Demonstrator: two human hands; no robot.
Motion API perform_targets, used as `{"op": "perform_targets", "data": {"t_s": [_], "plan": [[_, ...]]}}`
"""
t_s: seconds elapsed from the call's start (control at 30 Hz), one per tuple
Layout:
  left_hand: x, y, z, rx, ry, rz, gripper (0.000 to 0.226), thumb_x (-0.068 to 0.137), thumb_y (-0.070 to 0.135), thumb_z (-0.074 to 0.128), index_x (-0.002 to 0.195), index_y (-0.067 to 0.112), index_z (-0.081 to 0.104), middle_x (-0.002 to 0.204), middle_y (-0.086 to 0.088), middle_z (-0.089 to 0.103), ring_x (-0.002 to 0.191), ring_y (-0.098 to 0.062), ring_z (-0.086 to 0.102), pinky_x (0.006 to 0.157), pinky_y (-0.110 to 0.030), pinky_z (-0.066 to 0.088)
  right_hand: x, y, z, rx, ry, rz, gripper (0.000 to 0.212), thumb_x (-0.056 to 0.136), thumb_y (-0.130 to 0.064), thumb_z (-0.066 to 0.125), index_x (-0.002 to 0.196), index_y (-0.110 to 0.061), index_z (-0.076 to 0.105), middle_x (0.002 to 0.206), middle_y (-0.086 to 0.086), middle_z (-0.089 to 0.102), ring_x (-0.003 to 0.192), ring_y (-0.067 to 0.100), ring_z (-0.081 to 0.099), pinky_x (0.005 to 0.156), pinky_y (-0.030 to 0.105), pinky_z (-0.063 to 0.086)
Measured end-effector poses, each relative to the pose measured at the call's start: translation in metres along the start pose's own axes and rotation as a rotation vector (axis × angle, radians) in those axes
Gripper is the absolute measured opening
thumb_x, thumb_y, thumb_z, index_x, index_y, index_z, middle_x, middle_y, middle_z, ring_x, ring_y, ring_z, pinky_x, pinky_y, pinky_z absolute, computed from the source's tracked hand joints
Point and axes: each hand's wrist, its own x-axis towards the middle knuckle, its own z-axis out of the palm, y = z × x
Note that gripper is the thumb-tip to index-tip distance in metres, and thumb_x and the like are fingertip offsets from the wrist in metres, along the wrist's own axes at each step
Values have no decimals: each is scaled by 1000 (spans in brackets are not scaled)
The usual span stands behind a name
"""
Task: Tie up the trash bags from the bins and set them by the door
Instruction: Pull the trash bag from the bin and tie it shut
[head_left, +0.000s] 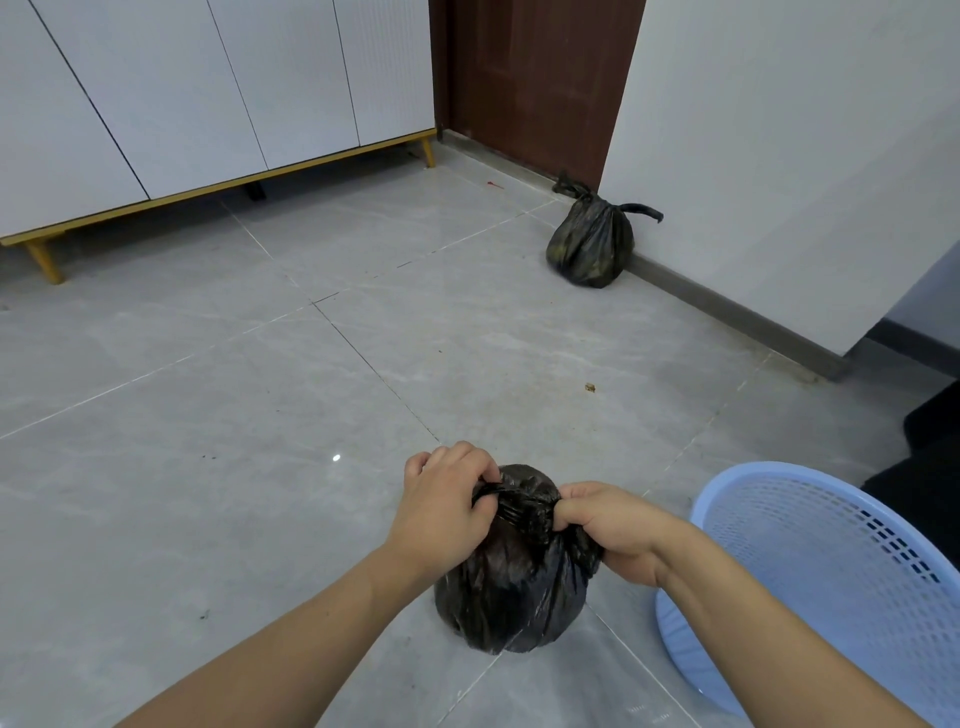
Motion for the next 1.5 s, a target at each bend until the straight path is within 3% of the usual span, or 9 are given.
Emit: {"op": "perform_targets", "data": {"t_s": [0.17,0.33,0.57,0.73,0.97,1.17,1.3,1.4,1.5], "plan": [[-2,-3,-12,-112,-110,-21,28,79,19,58,100,35,48,104,19,48,100,-3,44,95,-30,29,-1,2,-8,210,-41,1,39,81,2,39,112,13,60,110,31,64,95,34,62,83,40,51],[-12,6,-34,-519,-202,-136,19,72,25,55,90,30,53,76,16,51,67,-7,45,62,-27,41,-3,-1,-13,343,-112,-5,46,84,-16,35,113,8,61,95,18,64,77,23,63,67,31,50],[-11,22,-29,-613,-358,-280,29,72,48,75,79,21,70,63,5,58,57,-9,52,57,-24,44,3,-1,-6,435,-85,-29,47,84,-13,38,117,14,56,104,26,62,83,30,64,73,36,54],[-2,20,-28,-674,-309,-321,16,84,21,70,67,20,70,61,4,60,59,-9,54,59,-20,45,3,2,-5,434,-81,-84,46,75,1,35,111,18,59,104,29,65,91,35,64,76,39,55],[5,15,-36,-799,-159,-448,19,88,15,55,69,18,58,66,-4,55,55,-13,45,53,-22,38,2,12,-10,-419,390,-371,37,83,13,41,94,-7,70,92,1,67,78,16,62,68,19,47],[11,20,-44,-1503,-116,-622,16,96,10,45,82,10,52,88,-13,68,64,-22,63,60,-33,45,2,20,-15,-671,611,-515,42,82,7,35,87,-32,50,87,-7,64,73,6,58,59,17,41],[14,24,-42,-963,-152,-623,13,93,15,41,80,13,42,70,-3,46,49,-15,38,52,-31,36,4,18,-14,-886,598,-461,32,81,3,40,99,-16,58,94,-1,59,85,17,56,68,24,40],[10,19,-43,-93,-202,-152,7,91,29,39,86,25,38,58,7,46,52,-13,42,49,-29,32,5,17,-16,-1003,602,-392,29,88,-1,36,102,-14,57,97,5,62,86,24,56,70,32,44],[10,14,-52,157,-240,-7,29,87,46,42,76,20,46,57,5,48,57,-15,49,48,-29,34,3,15,-23,-920,593,-312,25,91,-19,34,84,-14,57,79,3,62,76,24,57,64,34,42]]}}
